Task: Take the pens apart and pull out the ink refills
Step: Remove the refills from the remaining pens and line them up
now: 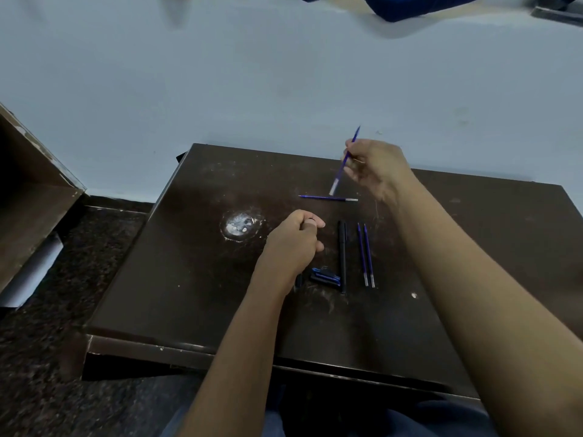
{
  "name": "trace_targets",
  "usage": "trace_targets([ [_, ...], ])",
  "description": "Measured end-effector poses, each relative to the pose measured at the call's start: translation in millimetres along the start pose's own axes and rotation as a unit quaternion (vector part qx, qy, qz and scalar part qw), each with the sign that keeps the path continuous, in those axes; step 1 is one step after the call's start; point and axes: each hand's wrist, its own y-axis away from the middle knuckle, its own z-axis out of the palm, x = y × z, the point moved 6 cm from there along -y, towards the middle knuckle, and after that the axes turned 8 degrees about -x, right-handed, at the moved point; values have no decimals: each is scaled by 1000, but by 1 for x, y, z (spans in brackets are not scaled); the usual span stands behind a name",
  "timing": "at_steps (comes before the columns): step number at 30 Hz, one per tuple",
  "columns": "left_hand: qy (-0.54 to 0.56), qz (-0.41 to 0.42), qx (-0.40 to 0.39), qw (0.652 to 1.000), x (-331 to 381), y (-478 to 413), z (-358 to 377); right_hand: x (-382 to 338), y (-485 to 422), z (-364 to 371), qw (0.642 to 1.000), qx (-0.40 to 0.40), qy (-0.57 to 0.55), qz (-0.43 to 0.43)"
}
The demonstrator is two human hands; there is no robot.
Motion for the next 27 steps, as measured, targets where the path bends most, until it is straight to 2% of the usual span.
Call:
trace_targets([
  [2,3,1,-2,1000,0,0,-1,-4,-21,-1,978,21,202,-50],
  [4,4,3,1,1000,0,-1,-1,-3,-34,9,904,14,413,-107],
  [6,4,3,1,1000,0,-2,-2,9,-47,20,846,-25,516,-129],
  [8,2,0,0,1000,-1,-3,-2,26,-59,25,812,-57,571,-107],
  [11,-2,1,-2,1000,0,-2,-2,49,-71,27,785,-79,610,-79],
  [15,-4,7,1,1000,2,-1,-1,65,-72,29,769,-93,628,-77],
  [27,-10,6,5,1000,5,3,-1,73,-68,31,761,-84,631,-126],
])
